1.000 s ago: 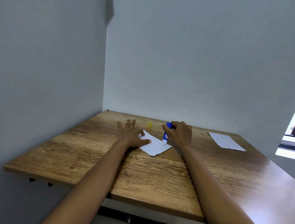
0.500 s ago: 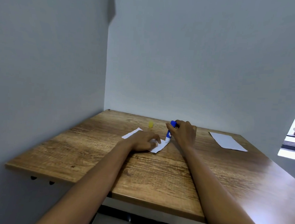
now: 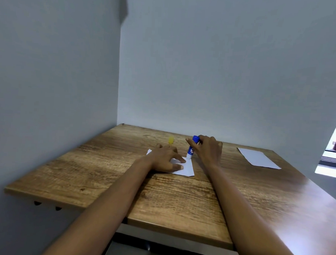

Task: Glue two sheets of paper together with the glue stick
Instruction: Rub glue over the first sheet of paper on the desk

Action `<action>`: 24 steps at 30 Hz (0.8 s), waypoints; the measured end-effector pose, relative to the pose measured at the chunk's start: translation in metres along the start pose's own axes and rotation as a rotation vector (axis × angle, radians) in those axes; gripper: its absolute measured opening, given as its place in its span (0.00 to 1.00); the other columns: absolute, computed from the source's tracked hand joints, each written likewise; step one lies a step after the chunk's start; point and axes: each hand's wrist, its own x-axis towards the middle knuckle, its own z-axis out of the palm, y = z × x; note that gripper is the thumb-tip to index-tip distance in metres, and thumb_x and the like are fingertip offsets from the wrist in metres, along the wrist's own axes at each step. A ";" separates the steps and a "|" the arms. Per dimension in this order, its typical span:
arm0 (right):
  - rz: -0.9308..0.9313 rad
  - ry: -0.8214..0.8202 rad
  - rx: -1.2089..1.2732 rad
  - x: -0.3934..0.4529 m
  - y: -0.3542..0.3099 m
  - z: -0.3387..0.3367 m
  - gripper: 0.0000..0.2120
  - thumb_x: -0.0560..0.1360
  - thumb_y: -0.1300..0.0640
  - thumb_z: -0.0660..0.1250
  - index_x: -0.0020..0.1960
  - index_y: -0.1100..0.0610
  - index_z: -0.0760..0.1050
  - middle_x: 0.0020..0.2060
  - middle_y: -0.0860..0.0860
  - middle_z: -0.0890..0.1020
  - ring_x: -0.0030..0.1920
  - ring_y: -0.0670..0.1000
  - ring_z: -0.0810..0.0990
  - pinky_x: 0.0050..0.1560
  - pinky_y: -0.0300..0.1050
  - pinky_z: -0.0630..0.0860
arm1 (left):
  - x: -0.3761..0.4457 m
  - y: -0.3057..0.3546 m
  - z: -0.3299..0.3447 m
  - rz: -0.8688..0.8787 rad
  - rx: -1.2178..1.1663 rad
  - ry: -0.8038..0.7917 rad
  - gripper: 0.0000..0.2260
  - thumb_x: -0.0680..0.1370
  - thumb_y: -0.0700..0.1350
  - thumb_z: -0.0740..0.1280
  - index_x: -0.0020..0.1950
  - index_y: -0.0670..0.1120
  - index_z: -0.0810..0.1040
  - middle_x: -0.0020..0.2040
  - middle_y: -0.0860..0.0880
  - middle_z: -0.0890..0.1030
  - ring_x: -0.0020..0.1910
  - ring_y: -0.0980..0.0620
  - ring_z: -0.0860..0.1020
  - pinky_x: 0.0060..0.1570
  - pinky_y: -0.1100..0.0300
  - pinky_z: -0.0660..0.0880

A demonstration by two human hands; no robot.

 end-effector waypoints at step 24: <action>-0.074 -0.101 0.257 -0.002 -0.011 0.002 0.21 0.71 0.43 0.69 0.28 0.58 0.74 0.21 0.45 0.69 0.28 0.45 0.68 0.43 0.46 0.65 | 0.002 -0.012 0.005 -0.300 0.220 0.076 0.23 0.79 0.59 0.54 0.61 0.46 0.77 0.65 0.42 0.73 0.66 0.44 0.68 0.68 0.42 0.54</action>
